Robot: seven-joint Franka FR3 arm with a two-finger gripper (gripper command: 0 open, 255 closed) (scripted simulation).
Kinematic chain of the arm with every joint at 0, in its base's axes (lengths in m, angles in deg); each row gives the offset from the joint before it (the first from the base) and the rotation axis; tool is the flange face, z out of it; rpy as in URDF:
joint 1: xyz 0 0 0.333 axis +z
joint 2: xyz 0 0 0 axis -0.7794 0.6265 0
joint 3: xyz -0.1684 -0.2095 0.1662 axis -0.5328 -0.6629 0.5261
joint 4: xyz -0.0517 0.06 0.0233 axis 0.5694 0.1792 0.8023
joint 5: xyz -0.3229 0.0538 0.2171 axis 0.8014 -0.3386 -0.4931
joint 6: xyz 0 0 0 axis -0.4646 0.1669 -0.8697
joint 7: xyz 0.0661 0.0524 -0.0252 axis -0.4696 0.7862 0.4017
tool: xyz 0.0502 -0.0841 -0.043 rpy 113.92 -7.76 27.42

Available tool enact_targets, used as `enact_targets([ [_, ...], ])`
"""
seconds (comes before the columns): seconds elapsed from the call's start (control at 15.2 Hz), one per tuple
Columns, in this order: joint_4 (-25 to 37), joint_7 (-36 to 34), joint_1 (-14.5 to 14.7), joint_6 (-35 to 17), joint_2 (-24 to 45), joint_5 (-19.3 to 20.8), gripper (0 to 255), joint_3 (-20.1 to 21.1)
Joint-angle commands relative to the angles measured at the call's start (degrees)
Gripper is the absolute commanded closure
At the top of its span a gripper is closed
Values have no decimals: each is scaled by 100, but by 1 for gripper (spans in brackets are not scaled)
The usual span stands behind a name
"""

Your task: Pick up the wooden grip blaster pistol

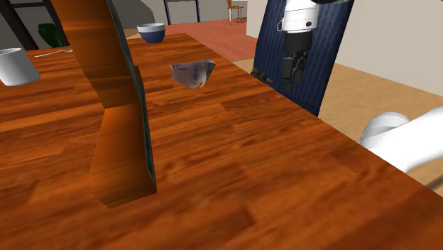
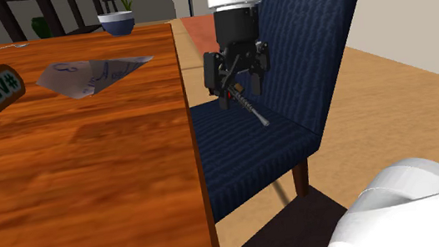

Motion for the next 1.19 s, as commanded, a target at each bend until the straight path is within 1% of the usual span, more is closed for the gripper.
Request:
enact_targets([
  [0.0,0,0,0,0,0,0,0,0],
  [0.33,-65,316,-188,-974,371,232,0,-320],
  [0.59,-8,558,-319,-1731,748,339,0,-580],
  [1.06,322,997,-474,-2953,1541,333,0,-1055],
  [1.12,339,1013,-478,-2993,1571,328,0,-1072],
])
